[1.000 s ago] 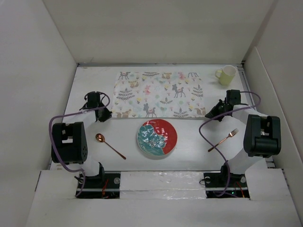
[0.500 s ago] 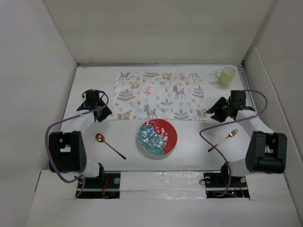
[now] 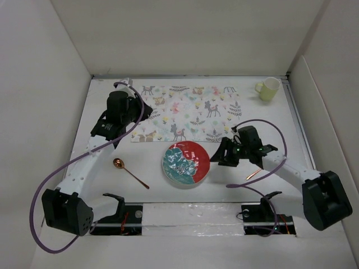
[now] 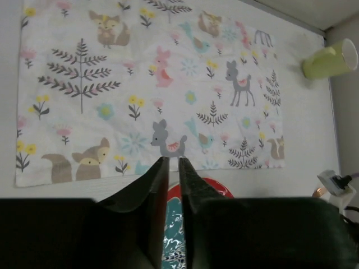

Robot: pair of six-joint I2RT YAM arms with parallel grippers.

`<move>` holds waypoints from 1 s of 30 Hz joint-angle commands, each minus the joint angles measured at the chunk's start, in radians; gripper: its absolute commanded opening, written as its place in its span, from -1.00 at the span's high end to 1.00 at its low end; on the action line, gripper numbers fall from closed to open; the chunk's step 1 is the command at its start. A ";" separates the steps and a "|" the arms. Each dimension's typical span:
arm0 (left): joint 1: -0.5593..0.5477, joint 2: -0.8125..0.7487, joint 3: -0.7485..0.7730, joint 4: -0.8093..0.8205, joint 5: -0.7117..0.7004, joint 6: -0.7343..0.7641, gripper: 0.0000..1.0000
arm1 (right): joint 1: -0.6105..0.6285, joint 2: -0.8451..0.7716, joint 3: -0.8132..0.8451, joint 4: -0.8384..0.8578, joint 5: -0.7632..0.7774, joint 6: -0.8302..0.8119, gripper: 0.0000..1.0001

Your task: Set the dinner table for one person

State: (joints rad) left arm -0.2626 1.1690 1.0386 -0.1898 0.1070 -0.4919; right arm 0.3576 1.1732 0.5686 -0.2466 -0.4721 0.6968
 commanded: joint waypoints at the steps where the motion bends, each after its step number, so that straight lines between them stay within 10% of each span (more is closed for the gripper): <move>1: -0.007 -0.038 0.038 0.048 0.081 0.021 0.63 | 0.063 0.061 -0.003 0.151 -0.031 0.044 -0.24; 12: -0.007 -0.074 -0.017 0.020 0.223 0.079 0.24 | 0.144 0.351 -0.056 0.460 -0.049 0.204 -0.12; 18: -0.007 -0.005 0.061 -0.040 0.185 0.125 0.24 | 0.144 0.437 -0.053 0.540 -0.071 0.234 0.65; 19: -0.007 0.035 0.105 -0.086 0.171 0.134 0.24 | 0.144 0.433 -0.050 0.520 -0.085 0.224 0.98; 30: -0.007 0.126 0.235 -0.114 0.065 0.121 0.25 | 0.058 0.057 0.190 0.130 -0.144 0.138 1.00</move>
State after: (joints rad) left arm -0.2733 1.2774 1.2114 -0.3153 0.1829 -0.3679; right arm 0.4675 1.3041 0.5953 -0.1085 -0.5442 0.8413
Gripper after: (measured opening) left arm 0.378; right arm 0.102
